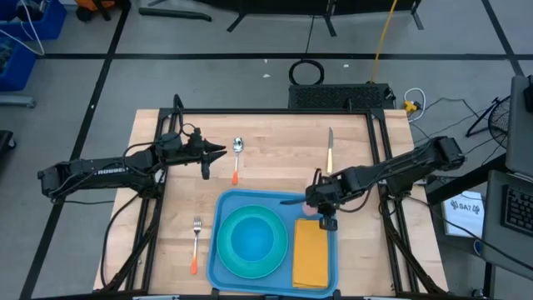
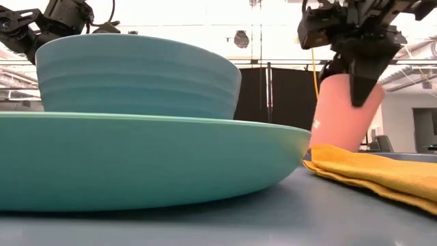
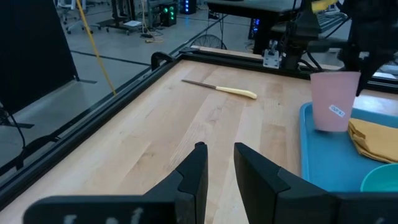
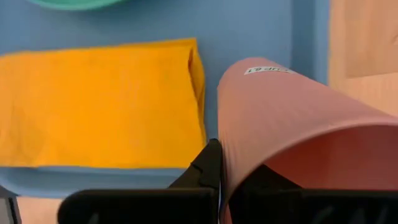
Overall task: Set up tray
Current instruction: Put the pink cup on the blue serving tray to the top of the yellow napkin
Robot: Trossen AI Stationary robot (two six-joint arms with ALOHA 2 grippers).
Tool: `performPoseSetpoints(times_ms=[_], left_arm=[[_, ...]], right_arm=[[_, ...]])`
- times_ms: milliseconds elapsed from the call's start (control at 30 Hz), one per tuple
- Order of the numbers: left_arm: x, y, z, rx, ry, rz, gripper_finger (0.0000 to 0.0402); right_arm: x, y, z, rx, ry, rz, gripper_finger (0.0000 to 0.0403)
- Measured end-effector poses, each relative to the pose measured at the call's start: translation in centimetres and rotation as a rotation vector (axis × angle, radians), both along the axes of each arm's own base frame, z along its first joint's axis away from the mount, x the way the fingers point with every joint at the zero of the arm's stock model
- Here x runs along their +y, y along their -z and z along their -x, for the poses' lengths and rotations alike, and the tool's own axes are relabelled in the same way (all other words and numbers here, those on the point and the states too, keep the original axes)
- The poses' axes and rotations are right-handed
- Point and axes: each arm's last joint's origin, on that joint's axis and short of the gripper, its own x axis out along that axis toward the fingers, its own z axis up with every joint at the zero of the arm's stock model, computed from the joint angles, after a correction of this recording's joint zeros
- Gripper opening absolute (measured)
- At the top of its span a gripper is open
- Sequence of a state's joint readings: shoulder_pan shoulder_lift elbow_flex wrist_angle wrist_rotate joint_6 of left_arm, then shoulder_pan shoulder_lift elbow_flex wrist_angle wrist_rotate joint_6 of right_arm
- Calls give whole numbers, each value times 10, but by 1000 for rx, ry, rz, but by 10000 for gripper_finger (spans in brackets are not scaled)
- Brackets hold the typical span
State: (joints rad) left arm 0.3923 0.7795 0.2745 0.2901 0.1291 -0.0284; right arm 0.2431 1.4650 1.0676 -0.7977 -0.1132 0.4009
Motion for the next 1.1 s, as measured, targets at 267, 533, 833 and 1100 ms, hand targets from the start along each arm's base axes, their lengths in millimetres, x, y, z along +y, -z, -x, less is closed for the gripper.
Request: performPoseSetpoints(times_ms=[267, 533, 833, 1100], left_arm=[[0, 0, 0, 0, -7, -6, 81], [0, 0, 0, 2, -1, -7, 81], [0, 0, 0, 2, -1, -7, 81], [0, 0, 0, 4, 2, -15, 81]], right_arm=[[10, 1, -18, 62, -57, 6, 0], [9, 0, -21, 47, -71, 7, 4], [9, 0, -22, 37, -61, 5, 39], [9, 0, -22, 31, -34, 27, 78]])
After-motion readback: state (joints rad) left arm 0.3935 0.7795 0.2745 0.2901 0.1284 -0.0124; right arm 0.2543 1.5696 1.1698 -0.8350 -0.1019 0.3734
